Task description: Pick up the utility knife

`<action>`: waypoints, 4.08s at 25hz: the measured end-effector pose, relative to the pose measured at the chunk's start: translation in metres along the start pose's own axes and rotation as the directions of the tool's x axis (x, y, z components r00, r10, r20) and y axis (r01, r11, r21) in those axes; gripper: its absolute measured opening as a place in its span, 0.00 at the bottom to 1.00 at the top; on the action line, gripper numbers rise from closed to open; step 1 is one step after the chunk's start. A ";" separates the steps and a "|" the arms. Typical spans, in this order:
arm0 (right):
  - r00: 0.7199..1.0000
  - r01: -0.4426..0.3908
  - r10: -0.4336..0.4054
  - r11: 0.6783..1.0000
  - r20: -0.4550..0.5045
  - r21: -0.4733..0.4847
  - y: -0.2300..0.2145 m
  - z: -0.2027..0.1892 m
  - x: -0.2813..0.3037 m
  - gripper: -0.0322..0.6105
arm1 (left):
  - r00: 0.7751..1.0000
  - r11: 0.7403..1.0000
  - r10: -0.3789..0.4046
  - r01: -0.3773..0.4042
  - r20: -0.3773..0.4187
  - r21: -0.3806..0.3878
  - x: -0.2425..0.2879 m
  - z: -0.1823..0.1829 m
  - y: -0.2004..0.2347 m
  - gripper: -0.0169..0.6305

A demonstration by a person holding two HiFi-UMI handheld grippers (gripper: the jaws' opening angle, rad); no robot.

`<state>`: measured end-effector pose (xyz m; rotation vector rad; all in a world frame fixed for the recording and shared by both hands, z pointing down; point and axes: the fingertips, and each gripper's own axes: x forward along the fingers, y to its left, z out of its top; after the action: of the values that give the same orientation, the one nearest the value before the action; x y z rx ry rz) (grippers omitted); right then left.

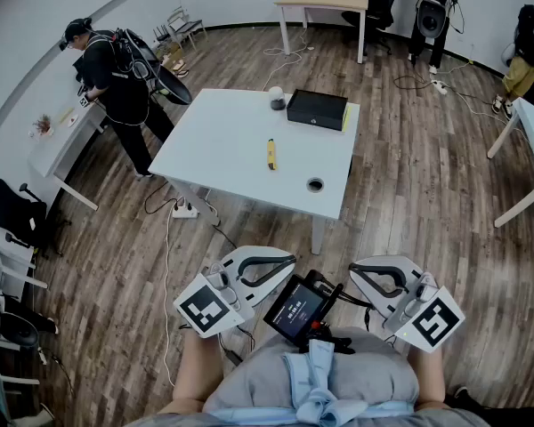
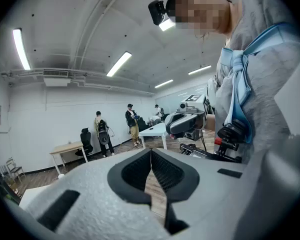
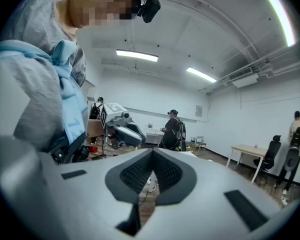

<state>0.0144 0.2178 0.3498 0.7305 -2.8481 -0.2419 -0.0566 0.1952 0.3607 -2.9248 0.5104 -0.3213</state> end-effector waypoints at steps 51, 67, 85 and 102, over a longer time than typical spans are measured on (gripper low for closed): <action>0.998 0.006 -0.008 1.000 0.056 0.031 0.007 0.005 -0.013 0.10 | 0.999 0.999 -0.035 0.035 0.000 0.029 0.006 -0.002 -0.018 0.05; 0.997 0.017 -0.020 0.999 0.072 0.042 -0.002 0.001 -0.020 0.10 | 0.999 0.999 -0.036 0.036 -0.022 0.033 0.018 -0.004 -0.017 0.05; 0.999 0.006 -0.009 0.998 0.048 0.055 -0.018 -0.012 -0.017 0.10 | 0.998 0.999 -0.035 0.037 -0.050 0.036 0.027 -0.019 -0.006 0.05; 1.000 -0.028 0.028 0.998 0.013 0.052 -0.099 -0.019 0.069 0.10 | 0.999 1.000 -0.016 0.016 -0.031 -0.011 0.038 -0.046 0.105 0.05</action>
<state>0.0050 0.0962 0.3575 0.7010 -2.8841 -0.1693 -0.0660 0.0794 0.3919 -2.9401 0.4947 -0.3674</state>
